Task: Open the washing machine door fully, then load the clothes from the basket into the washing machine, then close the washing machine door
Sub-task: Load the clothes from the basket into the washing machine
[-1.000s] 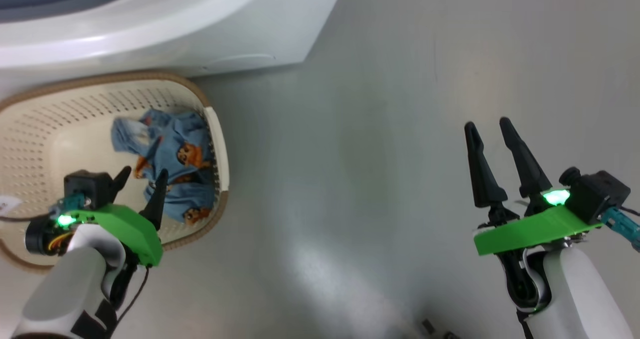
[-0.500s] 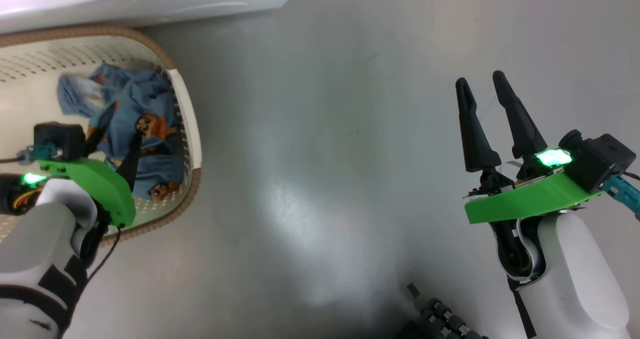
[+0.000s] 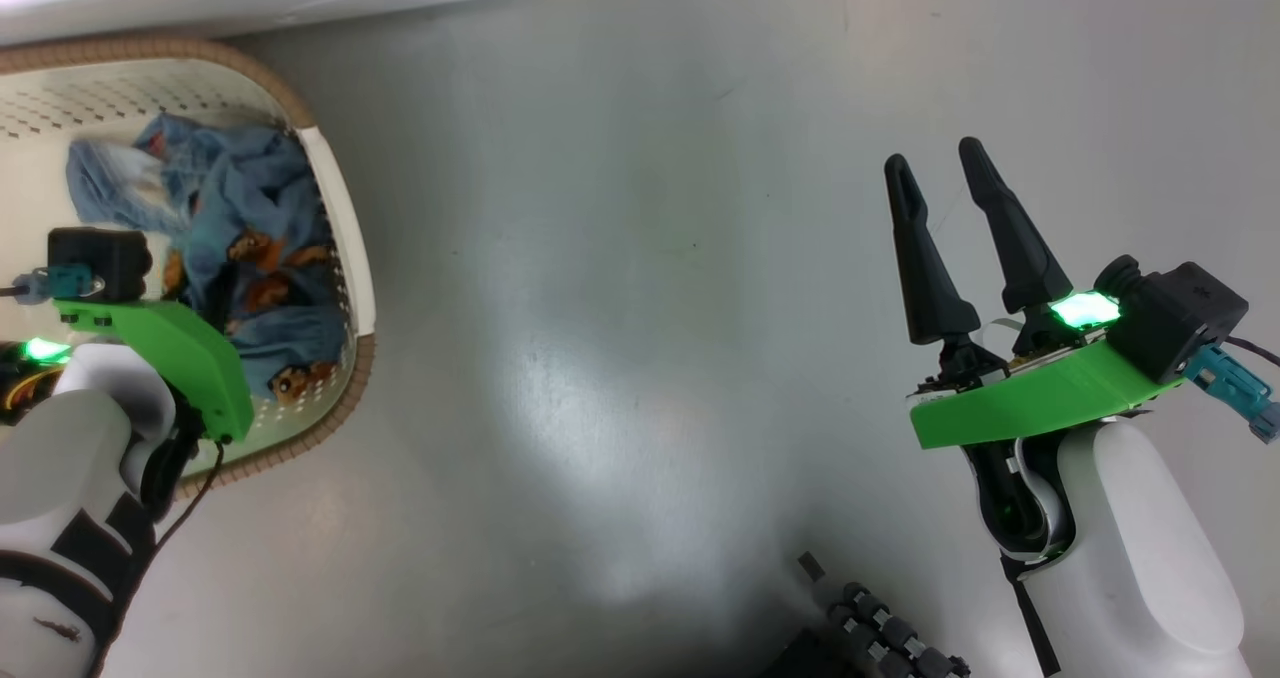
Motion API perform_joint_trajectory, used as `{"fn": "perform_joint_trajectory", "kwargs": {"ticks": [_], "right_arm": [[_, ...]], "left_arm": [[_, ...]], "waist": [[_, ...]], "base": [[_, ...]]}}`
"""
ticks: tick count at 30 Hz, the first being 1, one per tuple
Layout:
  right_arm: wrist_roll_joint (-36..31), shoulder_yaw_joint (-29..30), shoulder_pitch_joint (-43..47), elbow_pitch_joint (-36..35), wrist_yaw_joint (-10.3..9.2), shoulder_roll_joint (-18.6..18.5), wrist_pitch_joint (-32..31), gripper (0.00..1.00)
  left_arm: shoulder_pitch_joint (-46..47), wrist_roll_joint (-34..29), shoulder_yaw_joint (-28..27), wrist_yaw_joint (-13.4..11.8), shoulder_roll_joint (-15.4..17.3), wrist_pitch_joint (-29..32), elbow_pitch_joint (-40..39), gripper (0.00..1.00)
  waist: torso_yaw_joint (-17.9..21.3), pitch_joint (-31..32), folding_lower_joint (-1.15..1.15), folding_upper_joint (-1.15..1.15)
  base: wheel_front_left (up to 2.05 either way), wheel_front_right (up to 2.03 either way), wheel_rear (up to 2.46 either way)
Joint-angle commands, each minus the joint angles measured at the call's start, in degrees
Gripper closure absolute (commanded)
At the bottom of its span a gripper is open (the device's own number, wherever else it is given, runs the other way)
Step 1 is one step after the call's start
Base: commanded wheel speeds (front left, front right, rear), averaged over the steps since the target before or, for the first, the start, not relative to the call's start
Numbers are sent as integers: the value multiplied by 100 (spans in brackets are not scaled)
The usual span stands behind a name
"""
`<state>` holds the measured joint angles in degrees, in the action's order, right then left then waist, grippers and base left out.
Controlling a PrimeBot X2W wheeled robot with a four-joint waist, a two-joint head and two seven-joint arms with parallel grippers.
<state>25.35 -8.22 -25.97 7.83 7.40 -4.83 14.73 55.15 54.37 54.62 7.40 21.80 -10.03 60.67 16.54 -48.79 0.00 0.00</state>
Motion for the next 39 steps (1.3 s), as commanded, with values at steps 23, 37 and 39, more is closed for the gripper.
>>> {"fn": "perform_joint_trajectory", "kwargs": {"ticks": [23, 37, 39], "right_arm": [[-58, 43, 518, 82, 9, -341, 27, 0], [-36, 102, 1065, 234, 9, -530, 27, 0], [-31, 114, 1135, 247, 9, -550, 27, 0]], "left_arm": [[-655, 531, -743, 9, -2, -495, -643, 100], [-2111, -1296, -2913, 9, -290, -497, -2111, 100], [-2303, -1526, -3150, 9, -349, -497, -2337, 100]], "waist": [[-761, 1498, 0, 0], [-1160, 2596, 0, 0], [-1192, 2713, 0, 0]], "base": [[0, 0, 0], [0, 0, 0], [0, 0, 0]]}}
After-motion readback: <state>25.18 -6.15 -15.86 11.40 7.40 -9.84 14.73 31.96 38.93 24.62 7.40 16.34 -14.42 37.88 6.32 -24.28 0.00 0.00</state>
